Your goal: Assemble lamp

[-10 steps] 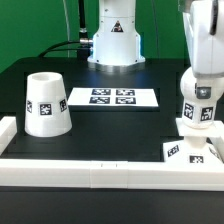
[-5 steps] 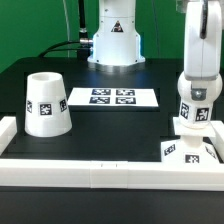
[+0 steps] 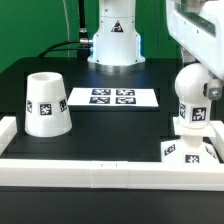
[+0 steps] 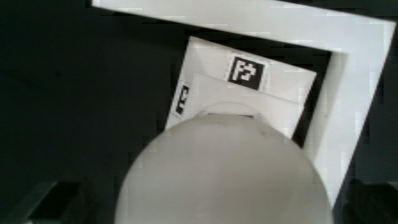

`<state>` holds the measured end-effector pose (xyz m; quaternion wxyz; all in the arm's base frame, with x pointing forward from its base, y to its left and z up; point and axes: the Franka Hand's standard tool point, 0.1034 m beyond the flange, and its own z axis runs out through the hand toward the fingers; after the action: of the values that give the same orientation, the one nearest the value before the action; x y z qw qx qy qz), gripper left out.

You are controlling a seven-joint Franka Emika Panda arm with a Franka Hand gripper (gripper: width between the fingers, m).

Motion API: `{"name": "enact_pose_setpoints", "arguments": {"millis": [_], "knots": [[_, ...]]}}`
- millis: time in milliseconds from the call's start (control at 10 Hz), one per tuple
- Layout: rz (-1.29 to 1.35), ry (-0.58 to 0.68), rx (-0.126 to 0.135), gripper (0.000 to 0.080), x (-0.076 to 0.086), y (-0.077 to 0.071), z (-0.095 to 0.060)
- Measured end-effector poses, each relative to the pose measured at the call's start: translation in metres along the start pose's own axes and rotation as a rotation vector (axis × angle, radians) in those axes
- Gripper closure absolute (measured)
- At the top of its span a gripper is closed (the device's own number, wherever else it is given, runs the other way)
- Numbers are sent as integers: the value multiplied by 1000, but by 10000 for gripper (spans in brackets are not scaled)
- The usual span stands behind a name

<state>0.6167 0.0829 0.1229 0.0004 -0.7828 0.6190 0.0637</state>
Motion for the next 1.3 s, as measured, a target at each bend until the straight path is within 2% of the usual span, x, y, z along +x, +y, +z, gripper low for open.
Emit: {"name": "enact_pose_setpoints", "arguments": {"millis": [200,500,700,900,1300], "knots": [[-149,0,0,101,0,0,0],[-490,35,-19,101,-4,0,-1],[-711,59,2,101,-4,-4,-2],[-898,88,37,101,-3,-7,-2],[-1137,97,19,101,2,-4,-2]]}}
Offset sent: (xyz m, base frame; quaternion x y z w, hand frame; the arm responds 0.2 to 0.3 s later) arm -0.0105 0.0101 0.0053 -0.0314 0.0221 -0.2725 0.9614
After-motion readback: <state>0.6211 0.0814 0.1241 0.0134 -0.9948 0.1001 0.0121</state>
